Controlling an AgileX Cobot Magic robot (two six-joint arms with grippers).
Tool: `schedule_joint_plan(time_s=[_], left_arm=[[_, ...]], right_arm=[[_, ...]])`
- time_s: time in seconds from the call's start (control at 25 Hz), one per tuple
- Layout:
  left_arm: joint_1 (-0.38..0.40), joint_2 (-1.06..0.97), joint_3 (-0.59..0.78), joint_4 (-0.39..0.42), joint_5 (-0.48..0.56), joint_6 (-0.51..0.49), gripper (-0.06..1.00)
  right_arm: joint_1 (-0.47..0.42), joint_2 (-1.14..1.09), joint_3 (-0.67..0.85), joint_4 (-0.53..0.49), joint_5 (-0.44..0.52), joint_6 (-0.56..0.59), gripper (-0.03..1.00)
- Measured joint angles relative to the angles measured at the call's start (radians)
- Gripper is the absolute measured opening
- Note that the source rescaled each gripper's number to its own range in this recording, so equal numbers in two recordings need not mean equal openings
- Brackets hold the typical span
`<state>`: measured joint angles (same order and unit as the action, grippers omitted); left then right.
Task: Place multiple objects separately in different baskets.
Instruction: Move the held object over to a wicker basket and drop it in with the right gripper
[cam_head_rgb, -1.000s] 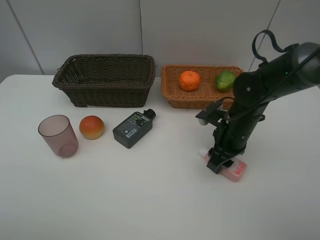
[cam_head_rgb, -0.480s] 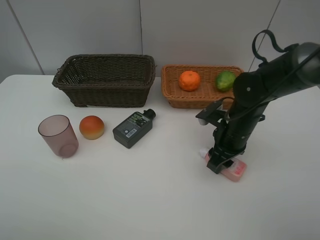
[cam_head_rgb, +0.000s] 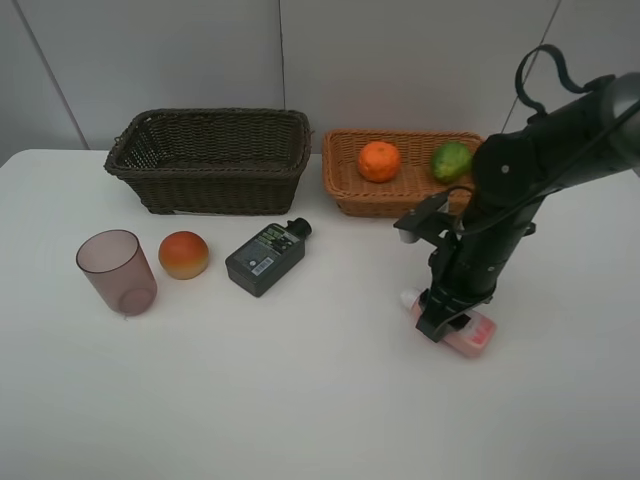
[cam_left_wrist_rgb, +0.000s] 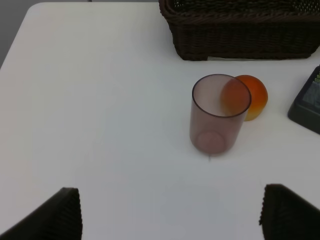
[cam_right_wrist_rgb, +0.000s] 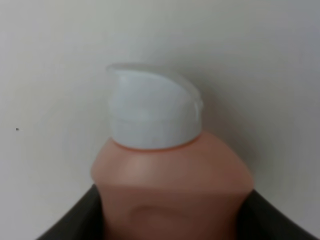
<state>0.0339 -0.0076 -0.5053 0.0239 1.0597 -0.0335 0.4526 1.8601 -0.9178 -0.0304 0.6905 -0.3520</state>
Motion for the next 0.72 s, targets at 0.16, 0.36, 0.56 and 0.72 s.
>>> schedule_joint_plan(time_s=[0.16,0.36,0.56,0.72], left_arm=[[0.0,0.0,0.0,0.0,0.0,0.0,0.93],[0.0,0.0,0.0,0.0,0.0,0.0,0.93],[0.0,0.0,0.0,0.0,0.0,0.0,0.93],[0.0,0.0,0.0,0.0,0.0,0.0,0.93]], right_arm=[[0.0,-0.012,0.0,0.0,0.021,0.0,0.01],[0.0,-0.012,-0.014,0.0,0.041,0.0,0.01],[0.0,-0.012,-0.123,0.0,0.127,0.0,0.01],[0.0,-0.012,-0.241,0.001,0.189,0.0,0.01]])
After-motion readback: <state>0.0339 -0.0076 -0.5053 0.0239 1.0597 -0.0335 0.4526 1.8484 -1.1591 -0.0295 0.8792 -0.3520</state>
